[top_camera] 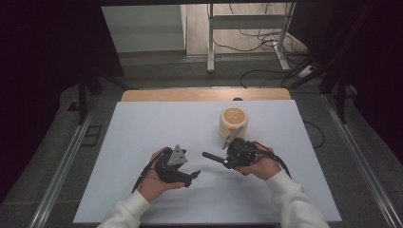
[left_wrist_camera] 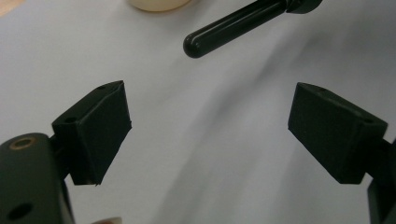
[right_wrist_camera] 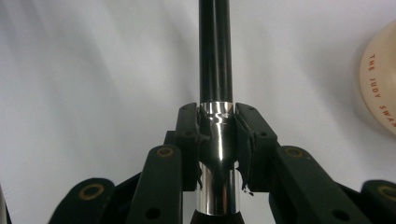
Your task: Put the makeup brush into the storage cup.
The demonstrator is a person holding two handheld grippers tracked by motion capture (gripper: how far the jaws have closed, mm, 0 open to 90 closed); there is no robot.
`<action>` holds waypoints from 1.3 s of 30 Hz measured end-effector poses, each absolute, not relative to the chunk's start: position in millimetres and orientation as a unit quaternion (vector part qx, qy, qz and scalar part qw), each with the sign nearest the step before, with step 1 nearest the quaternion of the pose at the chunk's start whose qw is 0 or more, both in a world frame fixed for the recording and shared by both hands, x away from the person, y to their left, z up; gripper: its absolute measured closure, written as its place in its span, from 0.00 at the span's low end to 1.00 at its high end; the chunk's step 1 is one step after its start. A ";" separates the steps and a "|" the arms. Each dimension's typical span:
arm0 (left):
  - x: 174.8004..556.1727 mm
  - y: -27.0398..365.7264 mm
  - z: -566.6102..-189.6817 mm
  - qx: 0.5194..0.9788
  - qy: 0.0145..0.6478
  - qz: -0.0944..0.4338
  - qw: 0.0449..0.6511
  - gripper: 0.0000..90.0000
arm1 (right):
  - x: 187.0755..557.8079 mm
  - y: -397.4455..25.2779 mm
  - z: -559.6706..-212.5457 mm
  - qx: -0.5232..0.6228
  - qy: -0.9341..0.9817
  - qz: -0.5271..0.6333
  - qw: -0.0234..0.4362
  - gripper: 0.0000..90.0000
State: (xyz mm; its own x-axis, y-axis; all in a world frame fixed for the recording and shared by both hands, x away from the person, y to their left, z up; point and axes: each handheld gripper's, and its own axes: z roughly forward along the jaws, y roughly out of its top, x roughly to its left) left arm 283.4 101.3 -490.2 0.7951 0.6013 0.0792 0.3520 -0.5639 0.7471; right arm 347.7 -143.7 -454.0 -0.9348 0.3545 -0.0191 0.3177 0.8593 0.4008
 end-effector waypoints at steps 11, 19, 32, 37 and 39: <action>291.4 94.8 -490.0 0.877 0.254 0.171 0.370 0.17 | 346.4 -141.7 -454.8 0.173 0.964 0.199 0.044 0.80; 293.9 87.7 -492.4 0.885 0.231 0.175 0.365 0.19 | 346.2 -140.4 -456.4 0.169 0.965 0.197 0.042 0.80; 297.6 72.5 -488.8 0.898 0.204 0.184 0.345 0.23 | 346.2 -139.5 -458.4 0.167 0.966 0.193 0.040 0.80; 298.3 70.2 -489.1 0.899 0.202 0.186 0.342 0.23 | 346.4 -139.2 -459.1 0.166 0.967 0.191 0.039 0.80; 298.9 68.9 -489.5 0.900 0.200 0.192 0.337 0.22 | 346.2 -139.0 -459.4 0.165 0.967 0.191 0.039 0.80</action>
State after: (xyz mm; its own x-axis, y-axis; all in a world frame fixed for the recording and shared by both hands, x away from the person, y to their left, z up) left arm 298.9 68.9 -489.5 0.8467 0.4889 0.2098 0.2303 -0.6923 0.6839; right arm 346.2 -139.0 -459.4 -0.9422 0.3347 -0.0129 0.3046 0.8724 0.3824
